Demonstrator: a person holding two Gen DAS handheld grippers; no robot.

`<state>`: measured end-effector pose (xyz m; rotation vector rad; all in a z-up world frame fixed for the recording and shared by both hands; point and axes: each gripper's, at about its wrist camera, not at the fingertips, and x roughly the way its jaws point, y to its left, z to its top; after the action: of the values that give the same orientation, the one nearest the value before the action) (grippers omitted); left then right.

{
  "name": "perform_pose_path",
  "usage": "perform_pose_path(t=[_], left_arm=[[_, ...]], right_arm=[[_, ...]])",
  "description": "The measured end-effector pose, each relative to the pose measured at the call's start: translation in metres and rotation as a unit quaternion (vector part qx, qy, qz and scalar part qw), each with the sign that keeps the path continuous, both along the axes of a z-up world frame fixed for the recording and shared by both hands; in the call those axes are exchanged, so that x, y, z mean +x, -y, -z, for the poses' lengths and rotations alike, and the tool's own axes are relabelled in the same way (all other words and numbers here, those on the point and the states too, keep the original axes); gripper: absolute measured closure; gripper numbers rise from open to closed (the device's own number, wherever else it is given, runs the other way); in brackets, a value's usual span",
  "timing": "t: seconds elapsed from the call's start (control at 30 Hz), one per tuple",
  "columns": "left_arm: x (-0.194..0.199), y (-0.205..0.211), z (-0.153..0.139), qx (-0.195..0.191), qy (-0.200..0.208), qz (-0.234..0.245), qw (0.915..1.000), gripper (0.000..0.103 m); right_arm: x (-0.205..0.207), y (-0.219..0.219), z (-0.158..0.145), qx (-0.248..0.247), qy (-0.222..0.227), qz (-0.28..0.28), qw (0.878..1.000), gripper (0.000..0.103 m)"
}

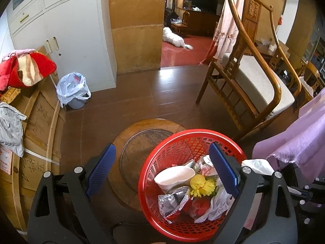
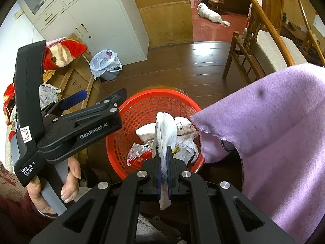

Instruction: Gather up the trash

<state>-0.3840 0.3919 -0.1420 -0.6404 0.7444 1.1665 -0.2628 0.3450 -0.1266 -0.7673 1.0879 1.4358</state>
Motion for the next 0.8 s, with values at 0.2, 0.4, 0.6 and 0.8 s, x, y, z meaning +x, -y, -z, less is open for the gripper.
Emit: perform_pose_path(t=[0.2,0.4,0.6,0.8], left_arm=[[-0.001,-0.001,0.001,-0.004,0.010,-0.001,0.9999,0.014],[0.001,-0.001,0.002,-0.009,0.013,0.007,0.9999,0.013],[-0.004,-0.005,0.007,-0.012,-0.011,-0.020,0.9997,0.007],[-0.011,-0.008,0.009,-0.016,-0.011,-0.037,0.9991,0.007]], right_arm=[[0.001,0.002,0.003,-0.003,0.001,0.003,1.000,0.096],[0.000,0.003,0.004,-0.004,0.001,0.002,1.000,0.096],[0.000,0.003,0.004,-0.005,0.001,0.002,1.000,0.096],[0.000,0.002,0.004,-0.005,0.001,0.002,1.000,0.096]])
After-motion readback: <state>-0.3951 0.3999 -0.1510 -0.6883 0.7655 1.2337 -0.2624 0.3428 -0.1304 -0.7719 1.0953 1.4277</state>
